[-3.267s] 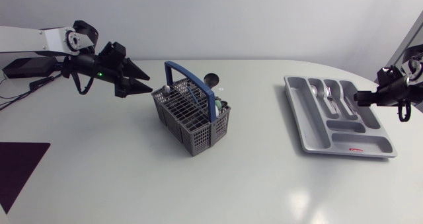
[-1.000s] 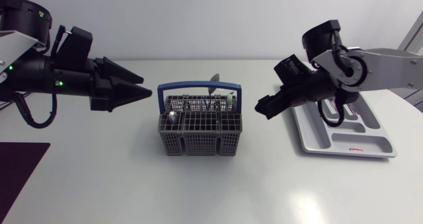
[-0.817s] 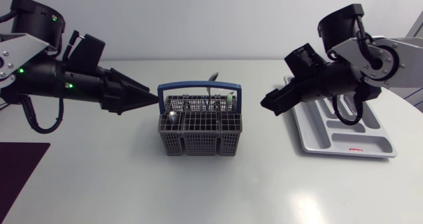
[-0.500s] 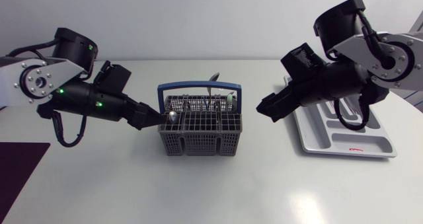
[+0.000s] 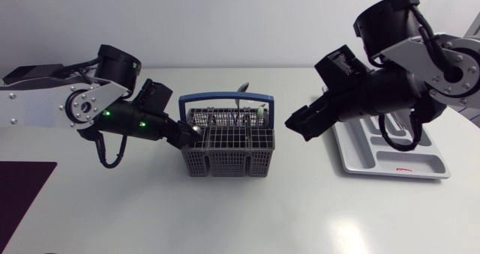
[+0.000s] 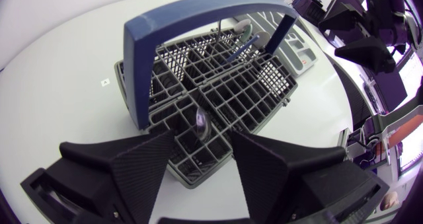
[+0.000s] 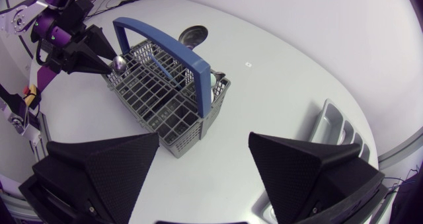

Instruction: Unload the cutlery basket into the drawer organizer.

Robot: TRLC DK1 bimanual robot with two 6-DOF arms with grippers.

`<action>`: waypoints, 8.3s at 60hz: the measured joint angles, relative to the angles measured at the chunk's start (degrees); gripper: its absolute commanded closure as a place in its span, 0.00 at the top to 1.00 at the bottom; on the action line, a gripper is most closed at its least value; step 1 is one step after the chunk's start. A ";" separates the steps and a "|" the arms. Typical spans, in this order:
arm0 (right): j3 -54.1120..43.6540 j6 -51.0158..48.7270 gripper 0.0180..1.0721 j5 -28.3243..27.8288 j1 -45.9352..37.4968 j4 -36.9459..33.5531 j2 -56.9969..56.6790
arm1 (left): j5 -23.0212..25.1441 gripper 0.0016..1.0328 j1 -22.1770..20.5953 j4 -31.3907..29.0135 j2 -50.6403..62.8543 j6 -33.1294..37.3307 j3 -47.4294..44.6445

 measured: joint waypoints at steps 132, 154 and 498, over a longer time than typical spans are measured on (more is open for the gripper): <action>-6.54 -7.74 0.82 -13.51 15.45 5.42 -7.56 | 38.03 0.03 -2.03 -4.76 -16.09 7.48 -2.82; -14.34 -12.35 0.59 -18.53 14.14 6.14 -11.56 | 43.01 0.03 -8.09 -12.81 -8.57 16.20 3.80; -24.92 -69.85 0.95 -11.41 -42.14 26.36 -6.86 | 15.89 0.95 9.35 -25.49 -28.00 22.73 -4.74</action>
